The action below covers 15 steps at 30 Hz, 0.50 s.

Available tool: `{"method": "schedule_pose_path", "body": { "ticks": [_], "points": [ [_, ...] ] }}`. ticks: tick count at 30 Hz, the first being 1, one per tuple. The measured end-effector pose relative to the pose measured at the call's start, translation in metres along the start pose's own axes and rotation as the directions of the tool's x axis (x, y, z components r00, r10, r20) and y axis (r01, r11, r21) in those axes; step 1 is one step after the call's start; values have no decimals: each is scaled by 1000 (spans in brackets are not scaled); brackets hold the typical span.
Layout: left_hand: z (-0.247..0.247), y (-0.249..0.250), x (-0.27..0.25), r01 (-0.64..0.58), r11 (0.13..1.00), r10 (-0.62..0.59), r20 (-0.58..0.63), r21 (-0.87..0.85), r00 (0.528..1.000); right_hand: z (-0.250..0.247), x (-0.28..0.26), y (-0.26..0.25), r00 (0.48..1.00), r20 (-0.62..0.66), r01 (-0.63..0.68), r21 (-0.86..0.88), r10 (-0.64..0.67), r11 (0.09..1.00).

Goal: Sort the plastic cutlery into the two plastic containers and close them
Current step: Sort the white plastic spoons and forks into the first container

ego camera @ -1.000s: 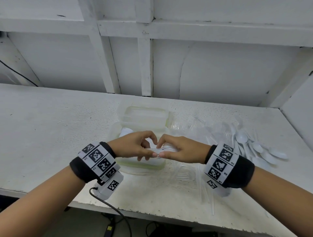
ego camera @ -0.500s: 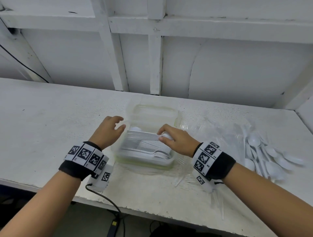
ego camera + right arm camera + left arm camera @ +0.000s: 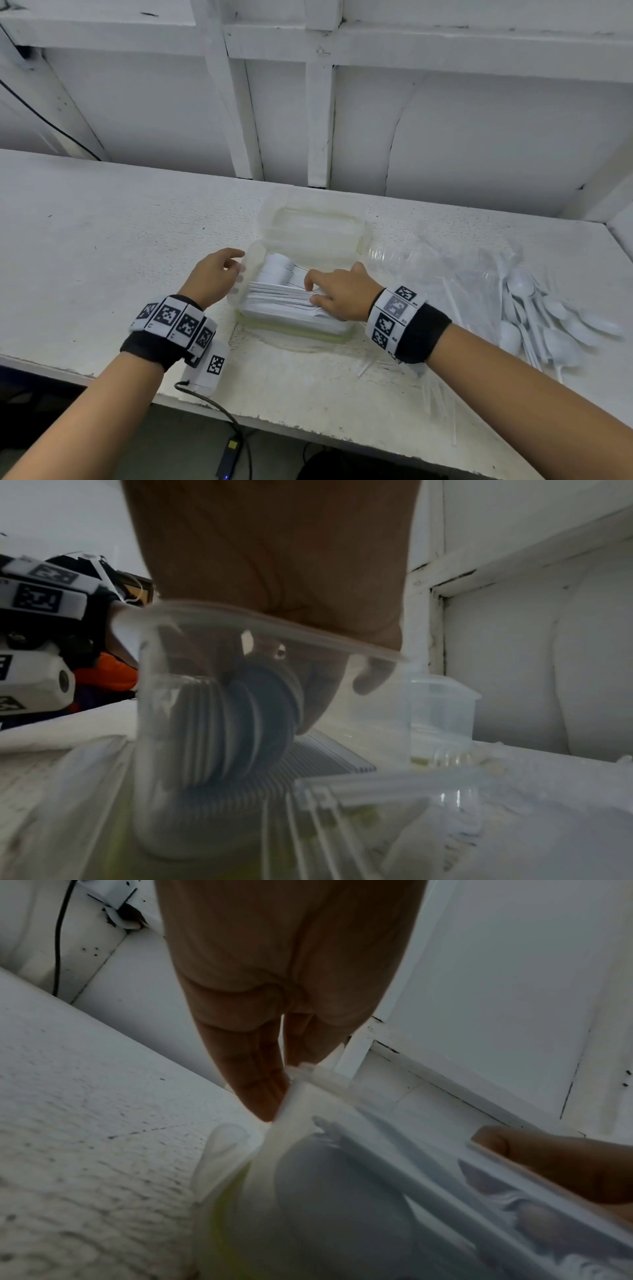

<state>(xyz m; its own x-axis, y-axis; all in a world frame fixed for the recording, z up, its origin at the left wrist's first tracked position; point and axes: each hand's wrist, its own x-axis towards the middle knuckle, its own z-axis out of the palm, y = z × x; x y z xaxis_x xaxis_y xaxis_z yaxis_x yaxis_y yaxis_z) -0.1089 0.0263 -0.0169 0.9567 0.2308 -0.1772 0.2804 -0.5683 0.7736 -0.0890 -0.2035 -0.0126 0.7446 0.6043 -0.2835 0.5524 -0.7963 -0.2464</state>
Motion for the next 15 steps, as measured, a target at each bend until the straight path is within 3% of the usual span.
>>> {"method": "schedule_pose_path", "body": {
  "ticks": [10,15],
  "points": [
    [0,-2,0,-1,1000,1,1,15,1000,-1,1,-3,1000,21,-9,-39,10,999],
    [1,-1,0,-4,1000,4,-1,14,1000,-2,4,-1,999,44,-22,33,20,999]
  ]
}}
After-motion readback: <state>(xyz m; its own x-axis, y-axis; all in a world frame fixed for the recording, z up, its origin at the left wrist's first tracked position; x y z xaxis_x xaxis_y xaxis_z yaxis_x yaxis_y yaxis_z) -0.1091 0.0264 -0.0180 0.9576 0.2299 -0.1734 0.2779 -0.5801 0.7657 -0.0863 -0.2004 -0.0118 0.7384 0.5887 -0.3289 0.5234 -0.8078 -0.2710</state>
